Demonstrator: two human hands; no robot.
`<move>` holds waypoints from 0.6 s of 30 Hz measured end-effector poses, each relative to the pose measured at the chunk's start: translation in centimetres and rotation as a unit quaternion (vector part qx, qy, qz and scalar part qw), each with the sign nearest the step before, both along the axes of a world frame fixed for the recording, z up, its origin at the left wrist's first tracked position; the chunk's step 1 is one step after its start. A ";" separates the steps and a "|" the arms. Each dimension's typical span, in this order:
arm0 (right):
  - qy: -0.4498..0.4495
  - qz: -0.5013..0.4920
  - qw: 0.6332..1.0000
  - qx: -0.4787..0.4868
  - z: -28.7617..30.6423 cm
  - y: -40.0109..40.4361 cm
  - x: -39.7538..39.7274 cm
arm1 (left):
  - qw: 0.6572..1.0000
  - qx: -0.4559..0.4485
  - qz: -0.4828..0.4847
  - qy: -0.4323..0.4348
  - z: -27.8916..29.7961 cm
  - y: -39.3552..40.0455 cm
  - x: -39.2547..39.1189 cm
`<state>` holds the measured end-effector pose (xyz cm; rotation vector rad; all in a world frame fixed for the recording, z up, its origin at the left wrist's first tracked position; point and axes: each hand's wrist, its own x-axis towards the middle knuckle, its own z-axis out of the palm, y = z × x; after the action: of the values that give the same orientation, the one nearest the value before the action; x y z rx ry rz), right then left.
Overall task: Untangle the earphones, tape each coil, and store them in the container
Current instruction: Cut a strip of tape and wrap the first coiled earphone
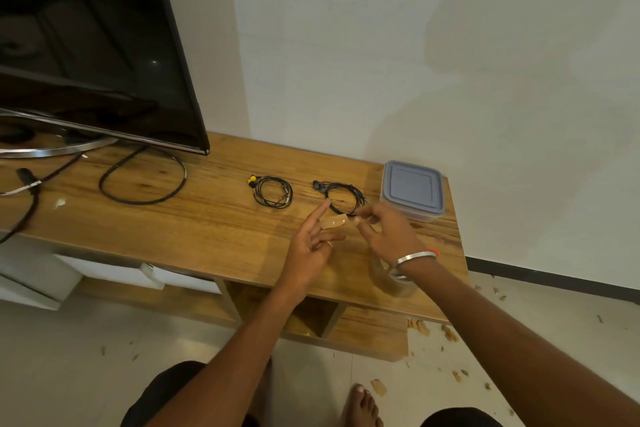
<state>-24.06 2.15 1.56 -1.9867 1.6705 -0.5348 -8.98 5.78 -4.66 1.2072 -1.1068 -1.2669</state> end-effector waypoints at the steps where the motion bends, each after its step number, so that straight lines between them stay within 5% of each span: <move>1: -0.021 -0.012 0.999 0.021 0.1 0.0 0.7 | 1.000 -0.001 -0.005 -0.002 0.1 0.0 0.1; 6: -0.090 -0.053 0.991 0.085 -0.4 -0.3 2.6 | 0.999 -0.008 -0.018 -0.027 0.1 -0.1 1.0; 18: -0.210 -0.105 0.970 0.061 -0.7 0.0 3.1 | 0.998 -0.031 -0.024 -0.040 -0.3 -0.4 1.5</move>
<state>-21.00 2.15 0.83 -1.4881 1.6036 -0.8425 -7.49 5.35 -4.94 1.2004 -1.2312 -1.2191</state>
